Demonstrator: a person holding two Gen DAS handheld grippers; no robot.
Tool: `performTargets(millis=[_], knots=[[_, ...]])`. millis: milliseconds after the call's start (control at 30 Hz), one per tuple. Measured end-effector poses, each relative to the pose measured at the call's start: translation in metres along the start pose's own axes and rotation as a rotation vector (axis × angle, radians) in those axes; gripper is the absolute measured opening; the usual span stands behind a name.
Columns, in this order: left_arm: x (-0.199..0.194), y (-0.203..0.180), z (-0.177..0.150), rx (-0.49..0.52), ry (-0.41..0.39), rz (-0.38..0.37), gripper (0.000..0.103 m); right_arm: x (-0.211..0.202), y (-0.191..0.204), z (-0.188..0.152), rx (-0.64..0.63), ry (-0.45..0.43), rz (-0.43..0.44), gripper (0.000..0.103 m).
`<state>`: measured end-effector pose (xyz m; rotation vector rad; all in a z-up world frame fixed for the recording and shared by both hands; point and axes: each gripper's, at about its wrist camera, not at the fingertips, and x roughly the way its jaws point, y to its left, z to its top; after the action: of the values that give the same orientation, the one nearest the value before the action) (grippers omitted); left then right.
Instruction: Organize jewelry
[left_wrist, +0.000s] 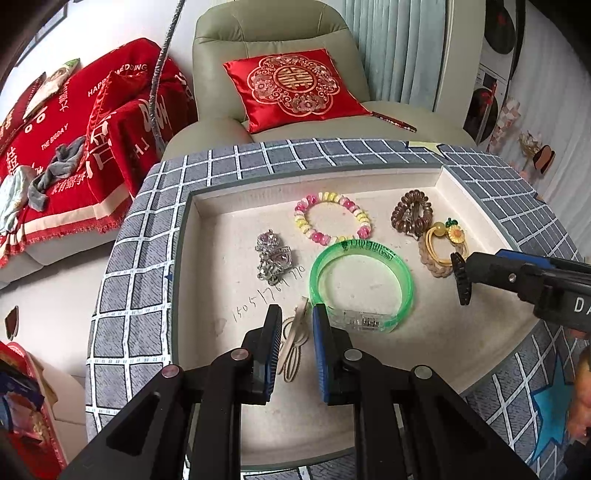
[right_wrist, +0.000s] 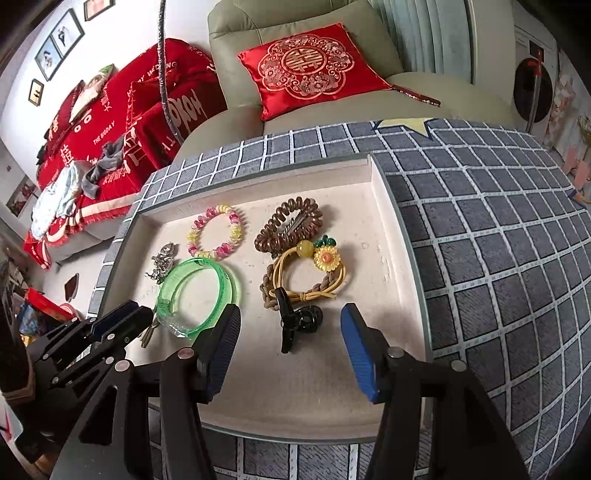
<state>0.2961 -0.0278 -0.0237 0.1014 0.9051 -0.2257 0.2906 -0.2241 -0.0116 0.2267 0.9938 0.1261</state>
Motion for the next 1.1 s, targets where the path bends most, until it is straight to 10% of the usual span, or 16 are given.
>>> performTargets(millis=[467, 500, 533, 567, 733, 867, 1100], knots=[[-0.01, 0.019, 0.005, -0.015, -0.04, 0.086, 0.032, -0.011, 0.005, 0.007, -0.041, -0.011, -0.065, 0.06], [-0.01, 0.02, 0.005, -0.018, -0.041, 0.089, 0.05, -0.012, 0.005, 0.007, -0.041, -0.011, -0.065, 0.06], [-0.011, 0.022, 0.005, -0.029, -0.041, 0.095, 0.1, -0.012, 0.006, 0.007, -0.043, -0.012, -0.067, 0.06], [-0.013, 0.023, 0.005, -0.043, -0.047, 0.109, 0.103, -0.012, 0.006, 0.007, -0.046, -0.013, -0.067, 0.06], [-0.023, 0.031, 0.005, -0.07, -0.079, 0.123, 0.103, -0.014, 0.008, 0.007, -0.066, -0.02, -0.086, 0.063], [-0.023, 0.032, 0.003, -0.069, -0.074, 0.133, 0.103, -0.019, 0.01, 0.006, -0.064, -0.052, -0.076, 0.092], [-0.024, 0.029, -0.003, -0.061, -0.061, 0.142, 0.103, -0.028, 0.014, 0.0, -0.073, -0.125, -0.083, 0.093]])
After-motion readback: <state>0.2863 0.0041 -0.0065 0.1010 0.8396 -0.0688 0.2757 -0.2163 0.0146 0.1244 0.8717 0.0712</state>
